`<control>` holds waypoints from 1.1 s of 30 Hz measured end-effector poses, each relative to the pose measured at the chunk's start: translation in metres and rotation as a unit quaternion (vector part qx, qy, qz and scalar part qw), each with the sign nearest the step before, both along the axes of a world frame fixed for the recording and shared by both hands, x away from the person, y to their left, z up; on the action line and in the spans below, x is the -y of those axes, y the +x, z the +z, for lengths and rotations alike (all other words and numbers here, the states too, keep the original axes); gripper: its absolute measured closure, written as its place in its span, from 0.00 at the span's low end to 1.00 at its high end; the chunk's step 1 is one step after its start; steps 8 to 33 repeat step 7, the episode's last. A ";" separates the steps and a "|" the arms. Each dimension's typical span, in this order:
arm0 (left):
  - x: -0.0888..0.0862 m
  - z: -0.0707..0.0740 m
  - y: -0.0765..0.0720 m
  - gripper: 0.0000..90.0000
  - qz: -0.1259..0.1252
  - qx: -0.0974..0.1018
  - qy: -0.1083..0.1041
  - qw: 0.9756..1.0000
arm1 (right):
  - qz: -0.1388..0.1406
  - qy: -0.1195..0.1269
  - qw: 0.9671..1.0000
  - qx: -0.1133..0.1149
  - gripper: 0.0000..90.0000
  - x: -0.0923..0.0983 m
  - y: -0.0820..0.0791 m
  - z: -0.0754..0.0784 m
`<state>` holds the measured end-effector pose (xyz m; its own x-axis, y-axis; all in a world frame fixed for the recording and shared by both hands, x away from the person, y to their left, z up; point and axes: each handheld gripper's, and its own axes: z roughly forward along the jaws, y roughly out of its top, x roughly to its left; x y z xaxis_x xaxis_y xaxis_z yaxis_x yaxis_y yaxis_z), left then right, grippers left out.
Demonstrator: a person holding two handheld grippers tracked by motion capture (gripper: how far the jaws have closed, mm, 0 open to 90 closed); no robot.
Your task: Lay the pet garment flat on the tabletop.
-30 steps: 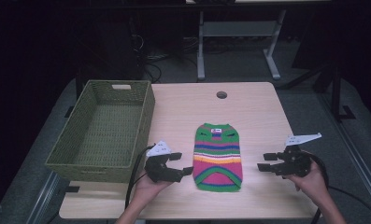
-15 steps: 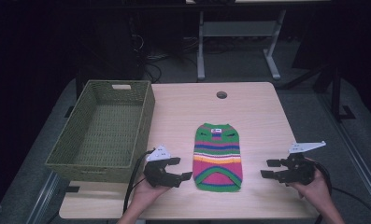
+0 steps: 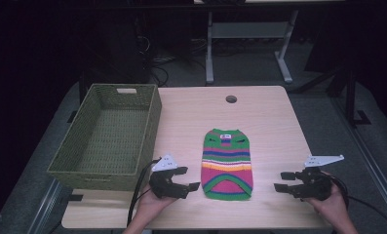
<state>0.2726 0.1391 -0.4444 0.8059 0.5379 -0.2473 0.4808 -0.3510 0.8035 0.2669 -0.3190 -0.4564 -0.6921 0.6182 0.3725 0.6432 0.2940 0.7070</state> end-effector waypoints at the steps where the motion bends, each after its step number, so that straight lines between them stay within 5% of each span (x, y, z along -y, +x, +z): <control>1: 0.000 0.000 -0.001 0.26 0.000 0.000 0.002 1.000 | 0.000 0.000 1.000 0.002 0.35 0.000 -0.001 0.000; 7: -0.005 -0.003 -0.012 0.25 -0.002 0.004 0.010 1.000 | -0.005 0.008 1.000 0.009 0.34 0.000 -0.007 -0.003; 33: -0.005 -0.003 -0.012 0.25 -0.002 0.004 0.010 1.000 | -0.005 0.008 1.000 0.009 0.34 0.000 -0.007 -0.003</control>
